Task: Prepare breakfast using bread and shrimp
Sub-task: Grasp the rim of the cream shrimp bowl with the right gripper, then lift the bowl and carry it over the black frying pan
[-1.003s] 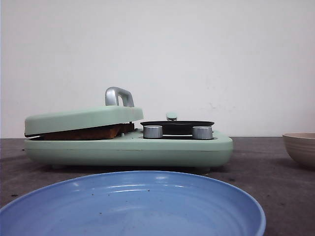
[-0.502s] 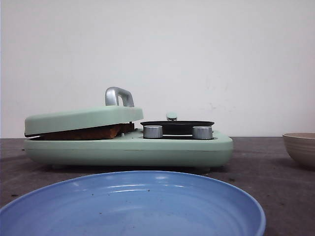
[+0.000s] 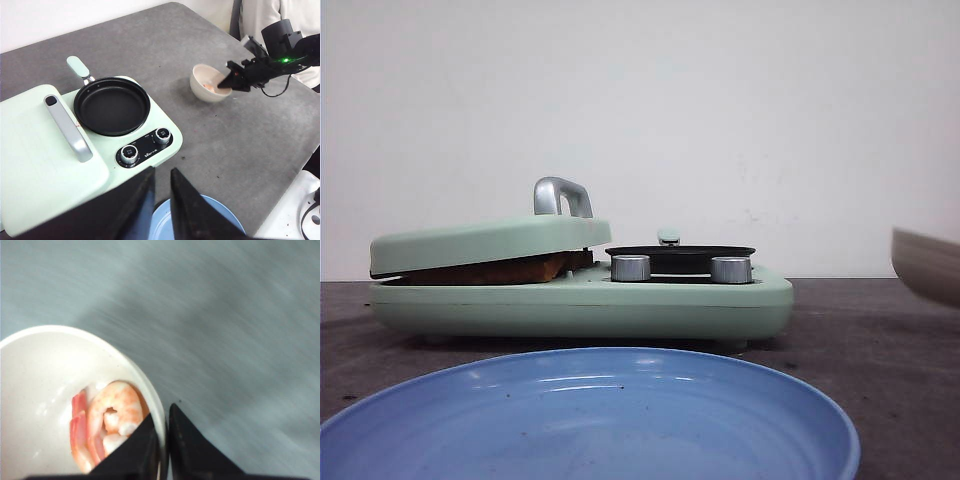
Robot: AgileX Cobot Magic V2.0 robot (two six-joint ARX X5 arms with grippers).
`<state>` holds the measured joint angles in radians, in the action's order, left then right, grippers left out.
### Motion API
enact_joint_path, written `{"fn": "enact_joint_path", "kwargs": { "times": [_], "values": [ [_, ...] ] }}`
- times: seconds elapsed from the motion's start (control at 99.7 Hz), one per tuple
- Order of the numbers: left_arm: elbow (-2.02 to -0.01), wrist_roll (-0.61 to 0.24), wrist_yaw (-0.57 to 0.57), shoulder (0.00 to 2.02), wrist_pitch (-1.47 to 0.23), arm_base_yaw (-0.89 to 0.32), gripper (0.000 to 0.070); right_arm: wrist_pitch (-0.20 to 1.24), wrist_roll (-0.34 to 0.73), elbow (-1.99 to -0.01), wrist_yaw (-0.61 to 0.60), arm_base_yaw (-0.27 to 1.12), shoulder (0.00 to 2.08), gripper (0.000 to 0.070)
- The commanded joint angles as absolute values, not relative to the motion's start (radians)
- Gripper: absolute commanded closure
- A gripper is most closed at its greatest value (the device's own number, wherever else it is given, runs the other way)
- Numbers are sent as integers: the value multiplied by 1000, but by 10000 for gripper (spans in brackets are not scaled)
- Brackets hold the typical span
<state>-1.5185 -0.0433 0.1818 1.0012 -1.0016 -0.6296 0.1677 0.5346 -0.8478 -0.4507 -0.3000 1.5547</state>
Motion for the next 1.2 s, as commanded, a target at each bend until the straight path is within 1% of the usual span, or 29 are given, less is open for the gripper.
{"fn": "enact_joint_path", "kwargs": {
  "times": [0.0, 0.151, 0.281, 0.341, 0.411, 0.542, 0.622, 0.793, 0.883, 0.993, 1.104, 1.194],
  "values": [
    [-1539, -38, 180, 1012, -991, -637, 690, 107, 581, -868, -471, -287, 1532, 696],
    [-1539, -38, 180, 1013, -979, -637, 690, 22, 617, -925, -471, -202, 1487, 696],
    [-1539, -38, 181, 1013, -956, -637, 690, 1, 616, -1007, -466, -72, 1484, 696],
    [-1539, -38, 181, 1013, -949, -637, 690, -9, 609, -1042, -436, -4, 1485, 696],
    [-1539, -38, 181, 1015, -946, -637, 690, -23, 582, -1081, -373, 81, 1485, 696],
    [-1539, -38, 181, 1018, -947, -637, 690, -27, 497, -1161, -253, 233, 1507, 696],
    [-1539, -38, 181, 1018, -947, -637, 690, -27, 440, -1203, -200, 300, 1537, 696],
    [-1539, -38, 183, 1018, -950, -637, 690, -28, 306, -1279, -34, 421, 1621, 696],
    [-1539, -38, 184, 1018, -953, -637, 690, -27, 224, -1306, 47, 464, 1662, 696],
    [-1539, -38, 184, 1014, -967, -637, 690, -23, 152, -1325, 124, 493, 1699, 696],
    [-1539, -38, 184, 1012, -982, -637, 690, -23, 73, -1337, 230, 518, 1721, 696],
    [-1539, -38, 184, 1007, -988, -637, 690, -28, -21, -1337, 301, 533, 1721, 696]
  ]
}}
